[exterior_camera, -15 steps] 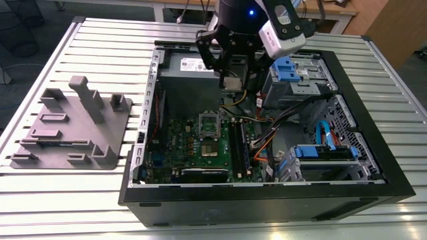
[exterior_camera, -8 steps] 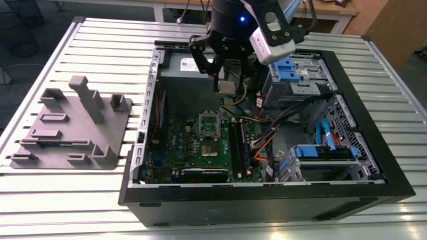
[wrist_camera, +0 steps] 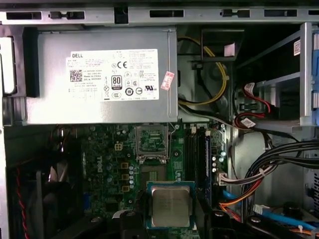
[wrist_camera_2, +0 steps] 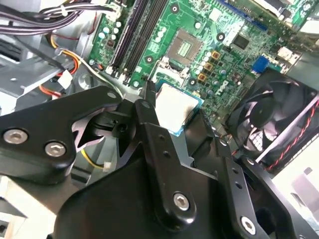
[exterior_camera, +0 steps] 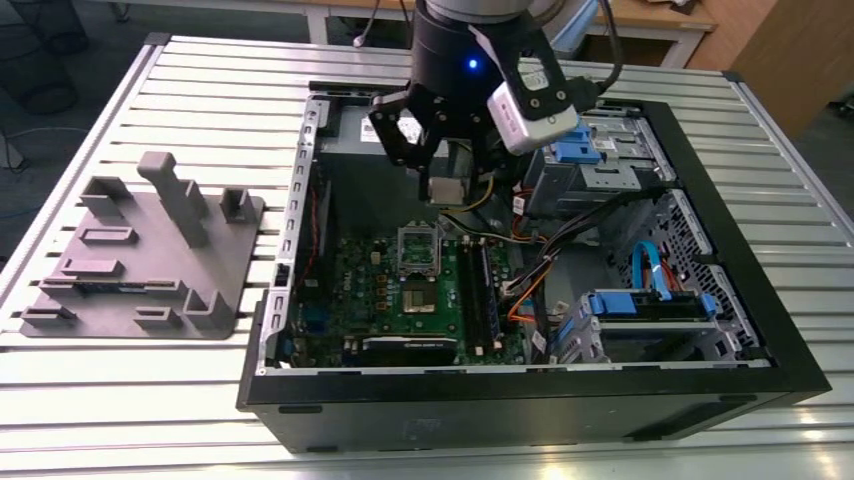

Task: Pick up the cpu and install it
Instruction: 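Pick up the cpu and move it towards the insertion slot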

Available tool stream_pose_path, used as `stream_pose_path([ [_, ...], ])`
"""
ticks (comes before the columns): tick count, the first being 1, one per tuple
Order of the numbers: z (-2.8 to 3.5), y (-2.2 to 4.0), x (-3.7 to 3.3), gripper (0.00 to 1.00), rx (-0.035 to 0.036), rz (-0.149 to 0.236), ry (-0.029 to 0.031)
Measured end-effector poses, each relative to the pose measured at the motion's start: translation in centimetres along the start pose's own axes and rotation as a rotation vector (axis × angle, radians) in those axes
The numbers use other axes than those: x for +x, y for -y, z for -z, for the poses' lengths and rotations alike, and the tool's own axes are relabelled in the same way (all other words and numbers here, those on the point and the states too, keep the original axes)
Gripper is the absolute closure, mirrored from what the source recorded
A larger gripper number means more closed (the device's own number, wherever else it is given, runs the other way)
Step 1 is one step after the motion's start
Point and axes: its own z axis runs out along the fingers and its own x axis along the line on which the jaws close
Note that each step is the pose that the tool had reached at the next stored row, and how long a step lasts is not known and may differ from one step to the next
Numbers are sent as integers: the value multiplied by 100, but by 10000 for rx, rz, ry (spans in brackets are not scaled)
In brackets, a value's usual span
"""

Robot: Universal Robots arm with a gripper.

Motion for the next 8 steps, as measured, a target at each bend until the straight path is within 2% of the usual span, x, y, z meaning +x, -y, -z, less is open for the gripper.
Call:
stream_pose_path([
  [5,-72,91,18,53,0,0,0],
  [8,-86,99,22,53,-2,-1,1],
])
